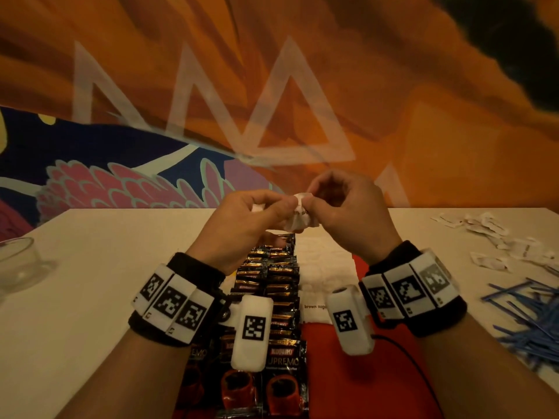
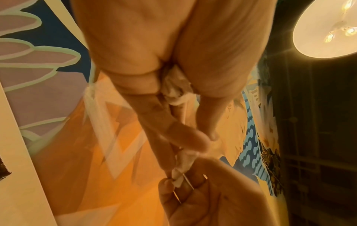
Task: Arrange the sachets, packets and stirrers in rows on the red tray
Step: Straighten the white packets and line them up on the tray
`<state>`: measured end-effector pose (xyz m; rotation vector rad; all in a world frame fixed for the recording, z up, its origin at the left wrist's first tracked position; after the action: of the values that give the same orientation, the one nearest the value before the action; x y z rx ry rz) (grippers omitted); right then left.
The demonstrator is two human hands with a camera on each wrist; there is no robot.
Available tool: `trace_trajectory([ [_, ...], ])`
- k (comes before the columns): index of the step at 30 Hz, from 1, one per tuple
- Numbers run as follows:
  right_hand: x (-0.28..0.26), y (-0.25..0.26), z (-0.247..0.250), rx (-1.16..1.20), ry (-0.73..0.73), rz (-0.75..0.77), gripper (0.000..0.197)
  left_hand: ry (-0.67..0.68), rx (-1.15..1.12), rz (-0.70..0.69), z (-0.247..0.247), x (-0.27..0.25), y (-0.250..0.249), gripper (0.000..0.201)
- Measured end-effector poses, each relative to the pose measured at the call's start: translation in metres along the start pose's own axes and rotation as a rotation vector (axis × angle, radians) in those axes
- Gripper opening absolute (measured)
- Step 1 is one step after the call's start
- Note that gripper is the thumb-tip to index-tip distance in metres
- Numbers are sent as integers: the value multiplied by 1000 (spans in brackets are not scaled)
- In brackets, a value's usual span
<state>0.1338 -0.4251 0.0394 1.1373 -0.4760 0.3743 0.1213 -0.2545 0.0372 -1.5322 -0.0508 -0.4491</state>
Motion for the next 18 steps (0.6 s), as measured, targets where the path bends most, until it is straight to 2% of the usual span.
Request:
trace_trajectory([
  [4, -1, 2, 0, -8, 4, 7, 10, -9, 43, -24, 1, 0, 2, 25],
  [7, 1, 2, -1, 181, -47, -55, 13, -108, 37, -57, 5, 4, 7, 11],
  [10, 2, 1, 3, 325, -137, -116, 6, -189, -3, -77, 9, 6, 9, 11],
  [12, 1, 0, 3, 304, -54, -120, 18, -191, -10, -93, 9, 7, 9, 14],
  [14, -1, -1, 0, 241, 126, -108, 28, -189, 9, -111, 7, 6, 8, 22],
  [16, -2, -2, -5, 239, 196, -98, 19, -197, 34, -115, 6, 6, 8, 24],
  [18, 0, -6, -6, 253, 171, -99, 13, -226, 18, -114, 6, 6, 7, 23],
])
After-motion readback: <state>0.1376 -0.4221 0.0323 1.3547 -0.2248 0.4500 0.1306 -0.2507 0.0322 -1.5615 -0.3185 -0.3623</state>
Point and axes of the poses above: each hand's wrist, its own x-axis towards the middle knuckle, its own z-axis out of the back of the hand, y = z × x, the point moved 1 cm from there along x, towards the middle knuckle, and after that the axes turned 2 degrees about -z, right-handed, at the moved point
